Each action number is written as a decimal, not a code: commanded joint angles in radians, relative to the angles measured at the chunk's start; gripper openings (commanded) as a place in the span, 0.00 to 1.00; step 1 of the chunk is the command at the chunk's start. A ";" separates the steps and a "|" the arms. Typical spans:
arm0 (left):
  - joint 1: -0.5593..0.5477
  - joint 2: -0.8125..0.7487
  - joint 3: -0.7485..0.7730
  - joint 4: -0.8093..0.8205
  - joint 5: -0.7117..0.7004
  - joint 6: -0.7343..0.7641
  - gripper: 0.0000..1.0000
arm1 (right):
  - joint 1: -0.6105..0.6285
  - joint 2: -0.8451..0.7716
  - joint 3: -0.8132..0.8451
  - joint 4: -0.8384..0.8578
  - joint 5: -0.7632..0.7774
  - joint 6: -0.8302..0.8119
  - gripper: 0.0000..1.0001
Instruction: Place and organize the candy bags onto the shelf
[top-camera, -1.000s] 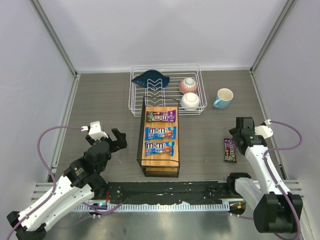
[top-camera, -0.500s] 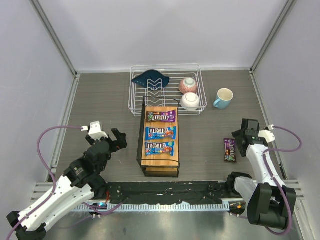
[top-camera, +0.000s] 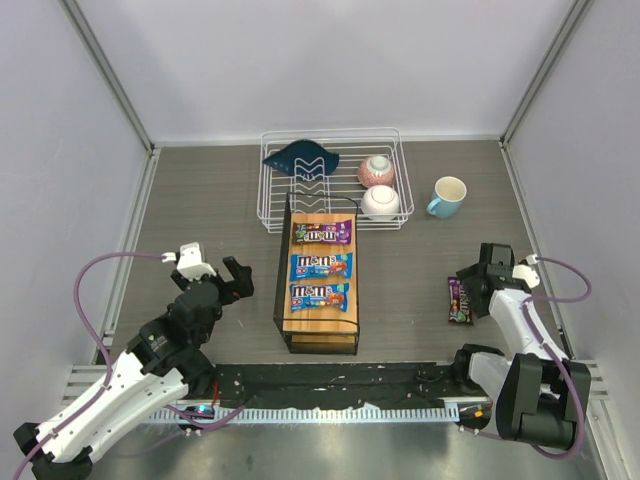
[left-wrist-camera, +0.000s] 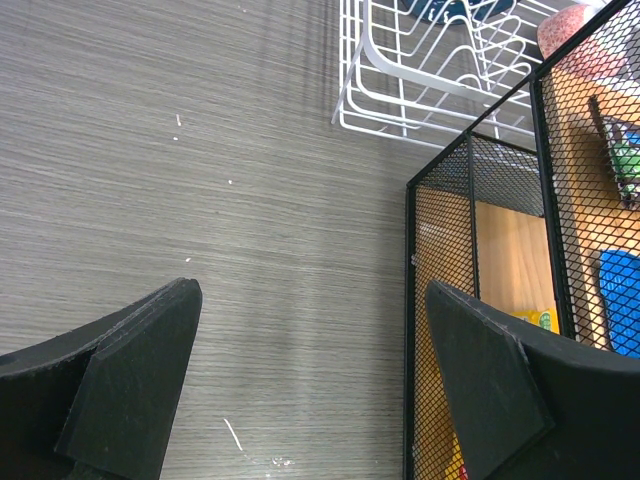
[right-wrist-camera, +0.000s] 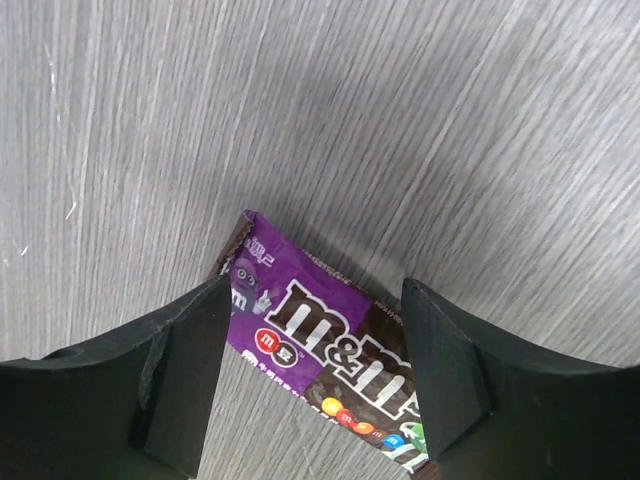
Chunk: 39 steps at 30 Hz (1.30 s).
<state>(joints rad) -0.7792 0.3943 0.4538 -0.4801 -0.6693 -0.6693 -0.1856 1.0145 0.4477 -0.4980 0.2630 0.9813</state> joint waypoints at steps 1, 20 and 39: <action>-0.005 0.001 -0.001 0.029 -0.004 0.008 1.00 | -0.005 -0.030 -0.024 0.045 -0.071 -0.021 0.73; -0.005 0.015 0.003 0.035 -0.001 0.010 1.00 | -0.003 -0.143 -0.101 0.044 -0.356 -0.007 0.68; -0.005 0.021 0.003 0.040 0.002 0.013 1.00 | 0.178 0.012 -0.112 0.239 -0.443 0.034 0.61</action>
<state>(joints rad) -0.7795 0.4061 0.4538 -0.4774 -0.6682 -0.6689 -0.0608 0.9825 0.3439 -0.2878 -0.1894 0.9890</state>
